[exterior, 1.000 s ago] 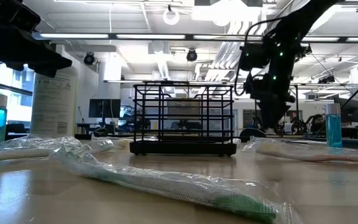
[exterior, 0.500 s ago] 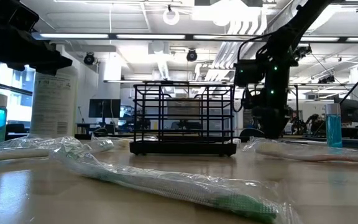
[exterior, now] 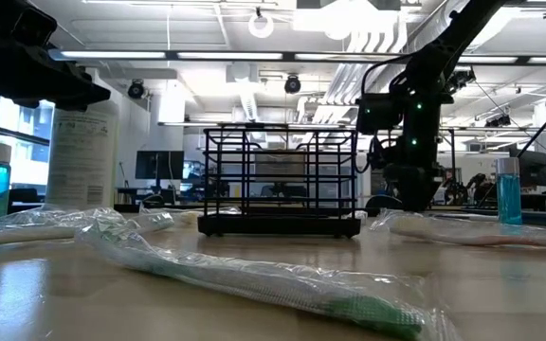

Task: Pick & Place toothbrushing station
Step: Put the right purple toothbrush into the black mesh

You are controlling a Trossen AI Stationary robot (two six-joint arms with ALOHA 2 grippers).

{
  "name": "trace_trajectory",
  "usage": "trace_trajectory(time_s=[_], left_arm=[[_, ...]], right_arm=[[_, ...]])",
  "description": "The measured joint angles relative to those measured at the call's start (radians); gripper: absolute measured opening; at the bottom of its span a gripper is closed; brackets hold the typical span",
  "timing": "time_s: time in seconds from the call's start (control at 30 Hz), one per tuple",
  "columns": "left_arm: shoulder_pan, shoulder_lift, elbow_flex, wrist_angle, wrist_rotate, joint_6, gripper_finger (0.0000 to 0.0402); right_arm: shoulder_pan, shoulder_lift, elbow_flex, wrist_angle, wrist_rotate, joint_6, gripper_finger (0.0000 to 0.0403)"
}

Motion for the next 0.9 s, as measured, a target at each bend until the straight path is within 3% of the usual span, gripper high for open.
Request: trace_trajectory(time_s=[0.13, 0.37, 0.5, 0.63, 0.9], left_arm=[[0.0, 0.0, 0.0, 0.0, 0.0, 0.0, 0.0152], [0.0, 0.0, 0.0, 0.0, 0.0, -0.001, 0.0152], [0.0, 0.0, 0.0, 0.0, 0.0, -0.001, 0.0152], [0.0, 0.0, 0.0, 0.001, -0.011, -0.001, 0.0152], [0.0, 0.0, 0.0, 0.001, -0.015, -0.008, 0.0152]], right_arm=[[0.001, 0.001, 0.0, 0.005, -0.003, -0.021, 0.0146], [0.041, 0.003, -0.001, 0.023, 0.096, -0.063, 0.0016], [0.081, 0.003, -0.001, 0.009, 0.216, -0.051, 0.0013], [0.132, -0.022, 0.026, -0.049, 0.27, -0.02, 0.001], [0.315, -0.193, 0.149, -0.172, 0.419, 0.035, 0.0008]])
